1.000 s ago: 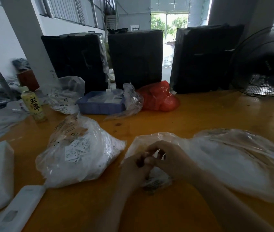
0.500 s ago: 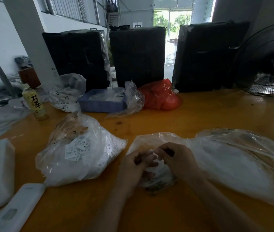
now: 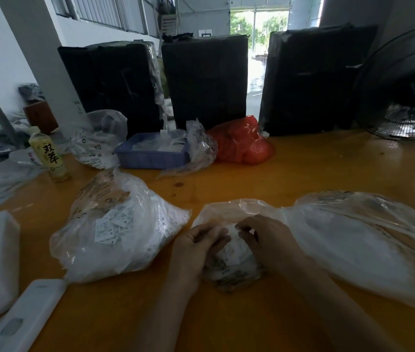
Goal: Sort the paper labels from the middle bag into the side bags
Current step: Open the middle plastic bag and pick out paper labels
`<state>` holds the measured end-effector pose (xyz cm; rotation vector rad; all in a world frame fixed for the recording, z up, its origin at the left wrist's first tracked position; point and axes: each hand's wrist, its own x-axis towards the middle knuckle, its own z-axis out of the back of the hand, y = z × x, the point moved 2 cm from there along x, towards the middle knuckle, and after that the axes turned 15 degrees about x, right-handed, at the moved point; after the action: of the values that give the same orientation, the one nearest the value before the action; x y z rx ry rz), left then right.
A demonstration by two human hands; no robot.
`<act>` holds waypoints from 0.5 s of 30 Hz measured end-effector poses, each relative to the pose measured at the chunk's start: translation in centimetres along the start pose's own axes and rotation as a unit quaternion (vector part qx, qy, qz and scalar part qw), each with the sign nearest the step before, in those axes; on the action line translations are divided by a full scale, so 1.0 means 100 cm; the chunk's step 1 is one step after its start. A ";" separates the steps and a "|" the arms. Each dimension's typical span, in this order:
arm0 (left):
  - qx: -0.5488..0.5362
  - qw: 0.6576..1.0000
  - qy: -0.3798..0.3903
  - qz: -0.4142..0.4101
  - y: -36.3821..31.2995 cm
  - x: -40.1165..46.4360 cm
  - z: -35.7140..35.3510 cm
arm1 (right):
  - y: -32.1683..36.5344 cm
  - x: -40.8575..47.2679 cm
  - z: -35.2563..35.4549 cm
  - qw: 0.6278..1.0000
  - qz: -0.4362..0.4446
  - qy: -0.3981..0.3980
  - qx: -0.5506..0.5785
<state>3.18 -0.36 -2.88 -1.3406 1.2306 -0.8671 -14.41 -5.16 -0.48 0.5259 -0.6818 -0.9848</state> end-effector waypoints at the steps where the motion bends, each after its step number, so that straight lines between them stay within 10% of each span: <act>1: -0.010 1.000 -0.001 0.006 -0.001 0.001 0.001 | -0.002 0.000 -0.003 0.999 -0.008 0.039 -0.026; 15: -0.041 0.999 -0.020 -0.006 -0.005 0.002 0.004 | -0.002 -0.005 -0.021 0.996 0.003 0.032 -0.087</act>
<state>3.66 -0.48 -2.44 -1.4247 1.2398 -0.8017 -13.18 -4.57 -2.18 0.4006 -0.5343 -1.0074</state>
